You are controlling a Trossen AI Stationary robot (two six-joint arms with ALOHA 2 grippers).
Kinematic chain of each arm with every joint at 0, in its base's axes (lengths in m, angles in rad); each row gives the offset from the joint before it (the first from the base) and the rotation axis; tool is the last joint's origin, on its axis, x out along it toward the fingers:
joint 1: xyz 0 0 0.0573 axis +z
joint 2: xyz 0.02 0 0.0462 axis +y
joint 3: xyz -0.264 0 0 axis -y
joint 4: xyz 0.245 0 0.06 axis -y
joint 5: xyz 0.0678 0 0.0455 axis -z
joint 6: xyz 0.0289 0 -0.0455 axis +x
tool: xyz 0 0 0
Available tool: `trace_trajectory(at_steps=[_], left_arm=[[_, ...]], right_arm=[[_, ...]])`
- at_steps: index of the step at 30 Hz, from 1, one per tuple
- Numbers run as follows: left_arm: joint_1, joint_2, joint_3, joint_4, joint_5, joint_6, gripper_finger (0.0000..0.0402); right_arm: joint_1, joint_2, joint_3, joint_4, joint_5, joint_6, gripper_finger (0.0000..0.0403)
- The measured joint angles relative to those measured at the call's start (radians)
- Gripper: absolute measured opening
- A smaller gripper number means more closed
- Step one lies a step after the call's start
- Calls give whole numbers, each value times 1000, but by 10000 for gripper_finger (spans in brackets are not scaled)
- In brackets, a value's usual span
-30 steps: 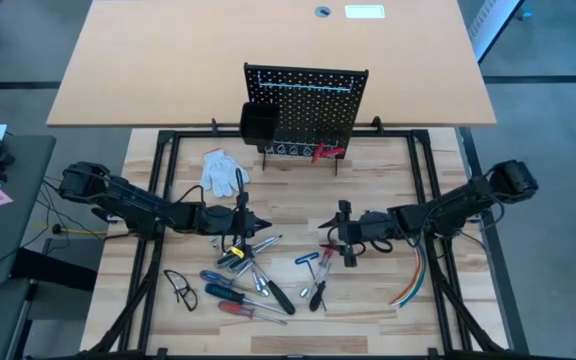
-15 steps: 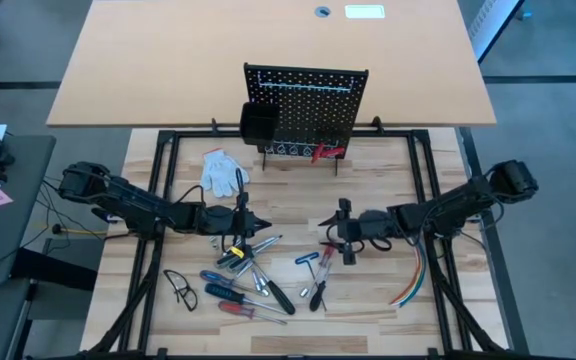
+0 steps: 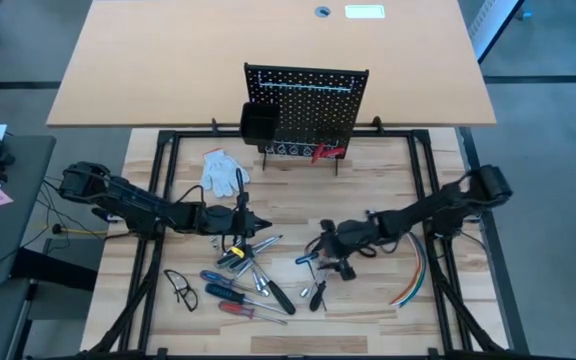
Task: Hang tools onto peg board
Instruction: Hang the red transparent screwdriver on the pegboard
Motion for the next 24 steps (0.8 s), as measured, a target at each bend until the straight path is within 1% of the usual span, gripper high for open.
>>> trace_trajectory(at_steps=[3, 6, 11, 14, 21, 24], left_arm=[[0, 0, 0, -3, 0, 0, 0], [0, 0, 0, -9, 0, 2, 0], [0, 0, 0, -22, 0, -3, 0], [0, 0, 0, -22, 0, -4, 0], [0, 0, 0, -23, 0, -4, 0], [0, 0, 0, -23, 0, -4, 0]], right_arm=[[6, 59, 77, -162, 0, -21, 249], [10, 105, 137, -272, 0, -27, 246], [6, 153, 179, -308, 7, -32, 224], [0, 151, 186, -341, 51, -30, 198], [-2, 85, 179, -495, 182, -15, 113], [-6, 58, 170, -570, 217, 26, 98]])
